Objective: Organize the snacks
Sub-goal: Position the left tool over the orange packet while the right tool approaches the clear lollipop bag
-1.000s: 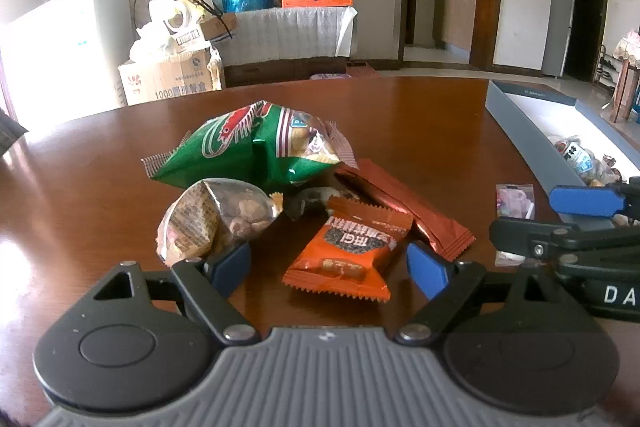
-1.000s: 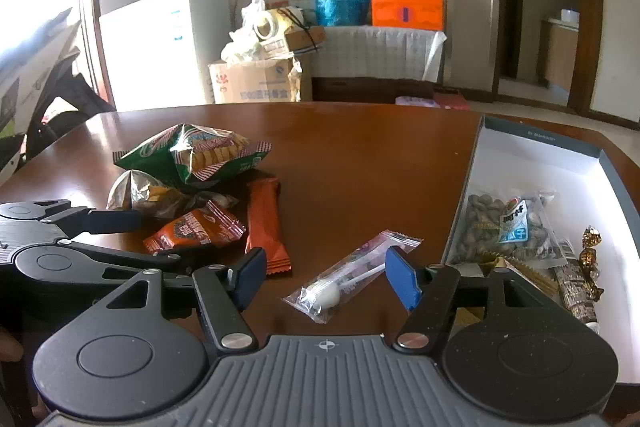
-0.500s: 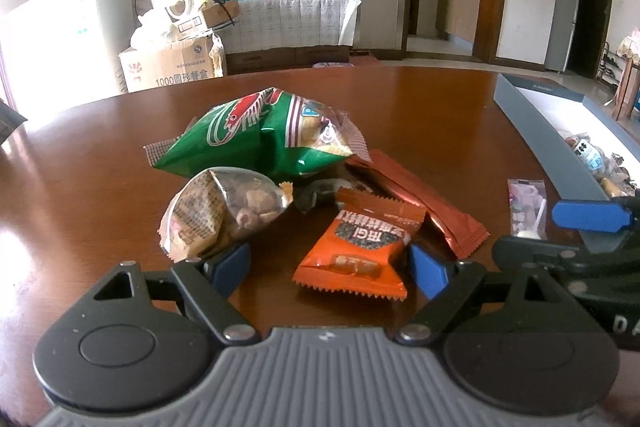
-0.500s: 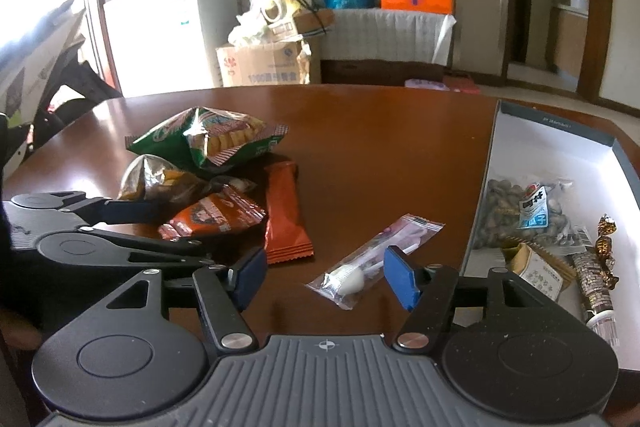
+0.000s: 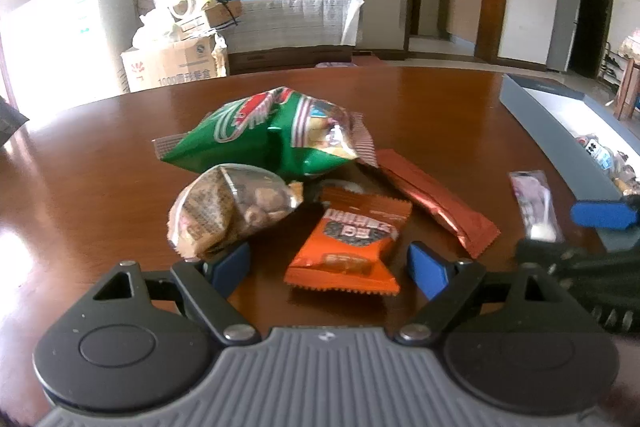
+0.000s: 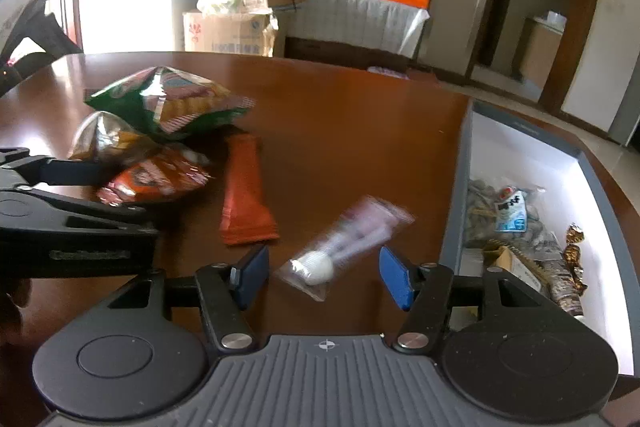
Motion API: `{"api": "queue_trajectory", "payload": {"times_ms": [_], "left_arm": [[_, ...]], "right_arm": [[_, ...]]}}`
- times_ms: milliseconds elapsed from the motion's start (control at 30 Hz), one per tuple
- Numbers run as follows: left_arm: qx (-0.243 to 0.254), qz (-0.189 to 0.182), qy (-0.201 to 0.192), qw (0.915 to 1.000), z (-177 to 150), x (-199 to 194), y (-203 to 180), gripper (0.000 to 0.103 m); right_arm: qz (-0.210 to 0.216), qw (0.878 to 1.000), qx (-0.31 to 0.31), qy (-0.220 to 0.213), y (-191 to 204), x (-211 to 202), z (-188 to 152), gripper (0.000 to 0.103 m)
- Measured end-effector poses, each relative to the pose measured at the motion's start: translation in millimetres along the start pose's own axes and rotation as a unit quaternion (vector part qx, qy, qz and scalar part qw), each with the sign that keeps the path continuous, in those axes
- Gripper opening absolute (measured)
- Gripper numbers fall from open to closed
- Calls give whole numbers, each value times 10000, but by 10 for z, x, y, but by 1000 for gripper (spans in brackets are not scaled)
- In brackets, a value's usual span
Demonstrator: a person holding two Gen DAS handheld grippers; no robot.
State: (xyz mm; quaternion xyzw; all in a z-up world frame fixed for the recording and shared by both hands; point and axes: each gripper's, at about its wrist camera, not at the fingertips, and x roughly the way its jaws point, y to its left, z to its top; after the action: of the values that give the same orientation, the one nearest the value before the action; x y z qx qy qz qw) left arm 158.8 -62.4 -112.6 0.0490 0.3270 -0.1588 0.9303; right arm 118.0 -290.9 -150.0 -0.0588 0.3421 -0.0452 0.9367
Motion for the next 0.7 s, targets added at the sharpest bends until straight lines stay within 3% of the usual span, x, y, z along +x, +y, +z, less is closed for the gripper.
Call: {"api": "queue_trajectory", "payload": {"times_ms": [133,233,400,700], "left_arm": [[126,-92,-24,9999,-7,2,-72,86],[142,-151,-11,9998,19,28,-90,86],[117,-182,7,9998,70,88,-112,86],[123,-152,22,9998,69,171,-174,86]], "right_arm": [[60,9992,389,65,-186,18,-4,62],[274,9975,650,44,-195,59,40,72],[111,9994,339,-16,-148,150,52,73],[269,9993,93,-237,-164,160,13,76]]}}
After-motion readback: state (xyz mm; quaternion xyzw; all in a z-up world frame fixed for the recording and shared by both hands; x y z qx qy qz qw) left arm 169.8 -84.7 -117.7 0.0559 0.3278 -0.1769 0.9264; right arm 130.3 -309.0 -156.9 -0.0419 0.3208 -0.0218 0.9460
